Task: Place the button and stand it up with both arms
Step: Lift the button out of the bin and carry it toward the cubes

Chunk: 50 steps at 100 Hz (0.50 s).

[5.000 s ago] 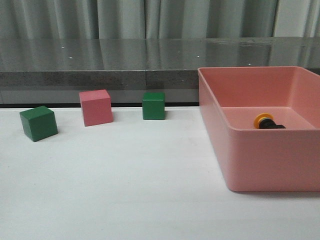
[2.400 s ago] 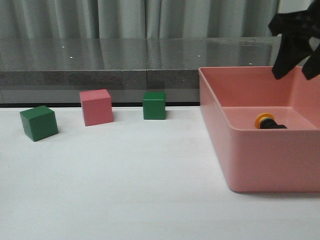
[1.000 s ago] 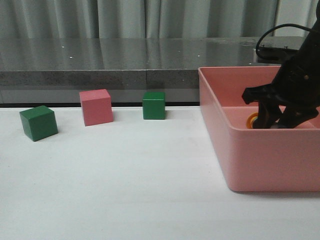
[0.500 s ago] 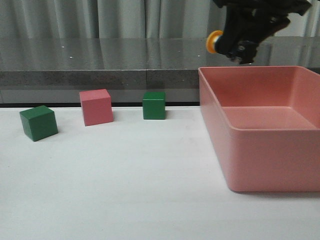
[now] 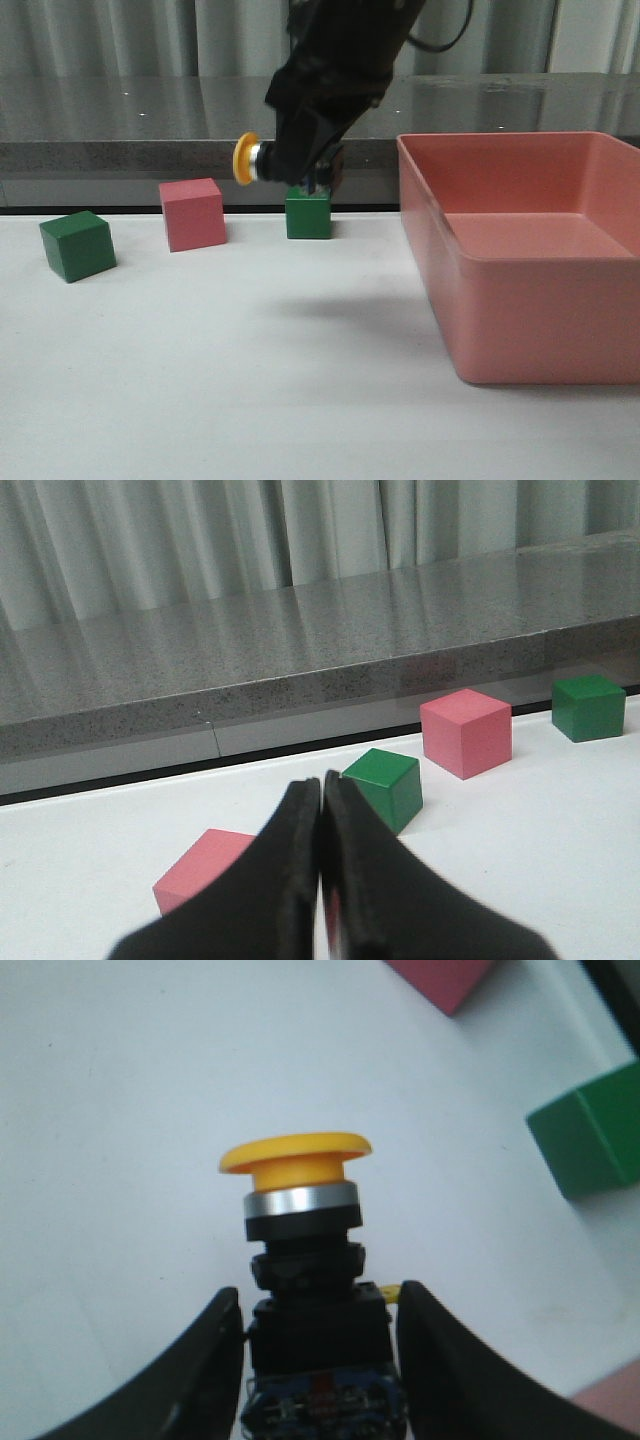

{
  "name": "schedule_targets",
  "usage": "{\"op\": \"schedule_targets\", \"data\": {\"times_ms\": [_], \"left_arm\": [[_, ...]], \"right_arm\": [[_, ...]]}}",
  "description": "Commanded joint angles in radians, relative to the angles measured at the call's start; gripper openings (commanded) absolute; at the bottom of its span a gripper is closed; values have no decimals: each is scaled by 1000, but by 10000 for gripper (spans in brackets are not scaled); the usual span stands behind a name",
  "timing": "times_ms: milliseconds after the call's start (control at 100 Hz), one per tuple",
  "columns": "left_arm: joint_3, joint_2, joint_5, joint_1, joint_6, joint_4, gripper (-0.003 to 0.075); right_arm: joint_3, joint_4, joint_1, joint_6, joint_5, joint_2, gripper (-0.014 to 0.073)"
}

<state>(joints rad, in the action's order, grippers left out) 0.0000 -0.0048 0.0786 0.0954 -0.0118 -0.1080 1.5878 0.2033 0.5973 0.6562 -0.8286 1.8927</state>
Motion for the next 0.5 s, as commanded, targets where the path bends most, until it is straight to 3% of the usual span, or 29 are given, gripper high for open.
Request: {"op": "schedule_targets", "data": {"times_ms": [0,490], "left_arm": [[30,-33,-79,-3,-11,12,-19],[30,-33,-79,-3,-11,12,-19]], "right_arm": [[59,15,21,87,42,2,99],[193,15,48,192,92,233,99]]}}
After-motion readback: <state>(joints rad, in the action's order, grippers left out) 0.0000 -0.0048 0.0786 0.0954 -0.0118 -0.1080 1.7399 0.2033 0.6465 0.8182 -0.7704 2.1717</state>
